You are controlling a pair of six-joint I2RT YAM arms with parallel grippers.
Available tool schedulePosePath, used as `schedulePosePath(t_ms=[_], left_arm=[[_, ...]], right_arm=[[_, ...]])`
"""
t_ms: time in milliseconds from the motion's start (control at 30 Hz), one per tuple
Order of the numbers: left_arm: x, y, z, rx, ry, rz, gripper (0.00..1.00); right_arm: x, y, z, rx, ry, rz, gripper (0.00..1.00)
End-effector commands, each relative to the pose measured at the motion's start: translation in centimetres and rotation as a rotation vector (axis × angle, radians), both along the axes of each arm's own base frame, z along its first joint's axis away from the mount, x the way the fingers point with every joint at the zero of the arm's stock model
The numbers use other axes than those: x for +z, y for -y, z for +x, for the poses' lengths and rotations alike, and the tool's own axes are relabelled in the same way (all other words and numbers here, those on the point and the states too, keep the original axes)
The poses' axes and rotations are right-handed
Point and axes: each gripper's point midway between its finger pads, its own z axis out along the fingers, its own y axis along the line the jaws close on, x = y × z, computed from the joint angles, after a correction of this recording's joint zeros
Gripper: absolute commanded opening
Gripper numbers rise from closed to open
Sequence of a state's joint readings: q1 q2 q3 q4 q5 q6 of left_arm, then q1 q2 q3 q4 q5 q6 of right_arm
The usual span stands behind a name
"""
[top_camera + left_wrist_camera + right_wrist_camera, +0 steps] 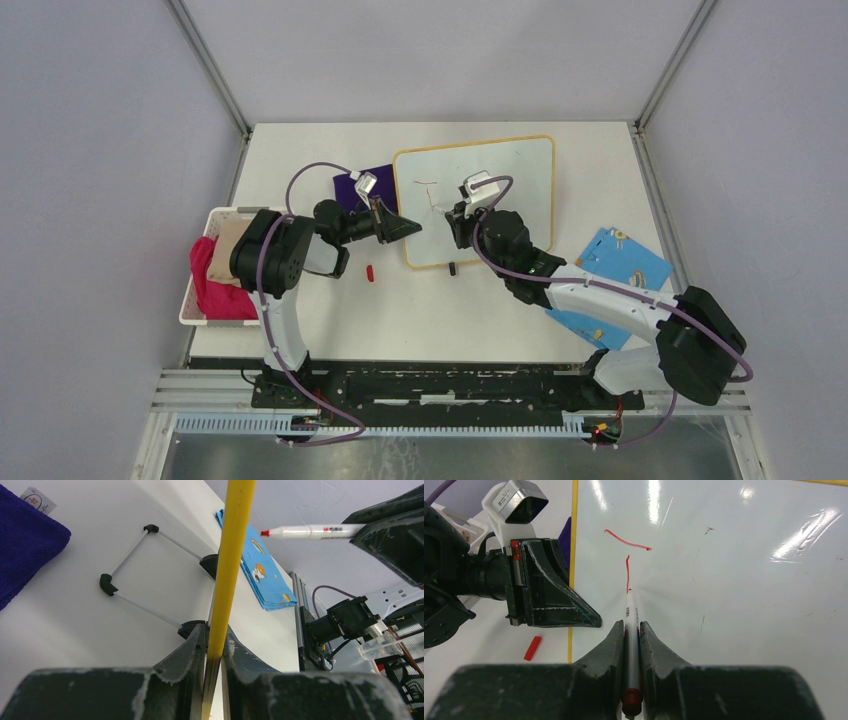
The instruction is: Write a sentence on the whiteboard
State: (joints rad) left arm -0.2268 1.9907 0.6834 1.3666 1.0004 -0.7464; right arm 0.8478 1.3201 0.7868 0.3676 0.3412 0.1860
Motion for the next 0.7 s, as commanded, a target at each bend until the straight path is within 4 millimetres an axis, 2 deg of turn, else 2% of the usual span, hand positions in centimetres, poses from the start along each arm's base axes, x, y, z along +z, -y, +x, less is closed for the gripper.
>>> schedulePosePath(t_ms=[0,200,667], left_arm=[[0.1,0.0,0.1,0.005,0.036,0.019,0.02],[-0.1,0.0,0.1,0.004,0.033,0.025,0.02],[-0.3,0.1,0.1,0.0,0.029,0.03,0.02]], right_arm=[[3.9,1.1,0.6,-0.061,0.086,0.066,0.0],[3.6,1.5,1.0,-0.079,0.104,0.022,0.0],[3.7,0.2,1.3,-0.036,0.109,0.02,0.0]])
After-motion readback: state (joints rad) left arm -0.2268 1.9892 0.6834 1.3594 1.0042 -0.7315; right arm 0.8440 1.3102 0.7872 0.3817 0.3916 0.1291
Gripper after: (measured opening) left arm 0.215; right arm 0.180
